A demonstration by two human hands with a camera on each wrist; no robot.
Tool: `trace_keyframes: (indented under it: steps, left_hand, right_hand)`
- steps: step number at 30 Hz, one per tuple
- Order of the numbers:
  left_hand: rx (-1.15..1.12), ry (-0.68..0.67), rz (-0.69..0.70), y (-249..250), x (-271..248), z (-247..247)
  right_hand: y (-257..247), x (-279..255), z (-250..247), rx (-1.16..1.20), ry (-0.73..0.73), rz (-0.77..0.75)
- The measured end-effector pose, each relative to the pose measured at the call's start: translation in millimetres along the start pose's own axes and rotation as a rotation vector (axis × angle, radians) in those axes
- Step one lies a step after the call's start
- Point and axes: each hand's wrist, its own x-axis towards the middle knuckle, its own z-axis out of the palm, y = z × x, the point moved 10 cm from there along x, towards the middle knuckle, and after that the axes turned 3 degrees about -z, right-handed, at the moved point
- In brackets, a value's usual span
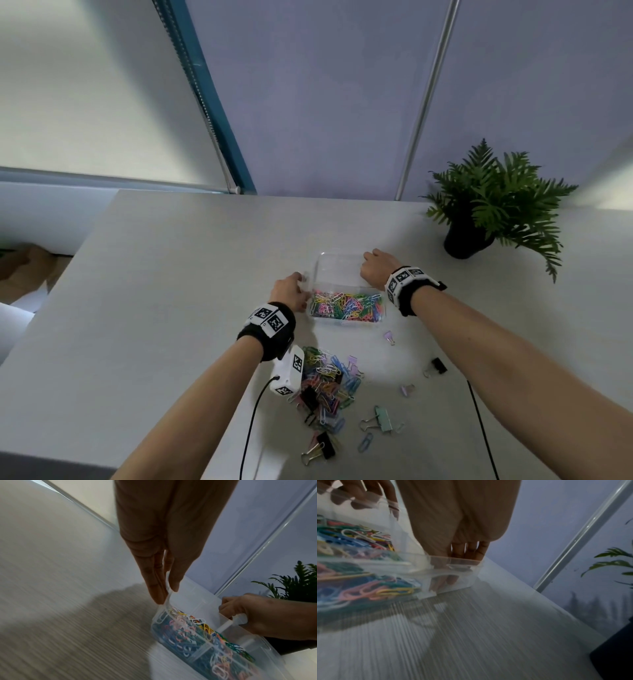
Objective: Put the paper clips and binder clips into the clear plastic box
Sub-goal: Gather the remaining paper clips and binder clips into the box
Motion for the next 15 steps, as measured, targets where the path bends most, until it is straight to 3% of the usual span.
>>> trace_keyframes:
  steps: [8,12,15]
  left_hand:
    - [-0.008,-0.025,-0.017,5.8,-6.6,0.4]
    - [-0.029,-0.030,-0.012,4.4,-6.9,0.9]
    - [-0.042,-0.032,-0.005,2.0,-7.2,2.8]
  right_hand:
    - [3.1,-8.0,-1.2,0.146,0.029,0.002]
    - [18.6,-10.4,-11.2,0.477,0.164,0.077]
    - [25.1,-19.9,-25.1,0.732,0.349,0.082]
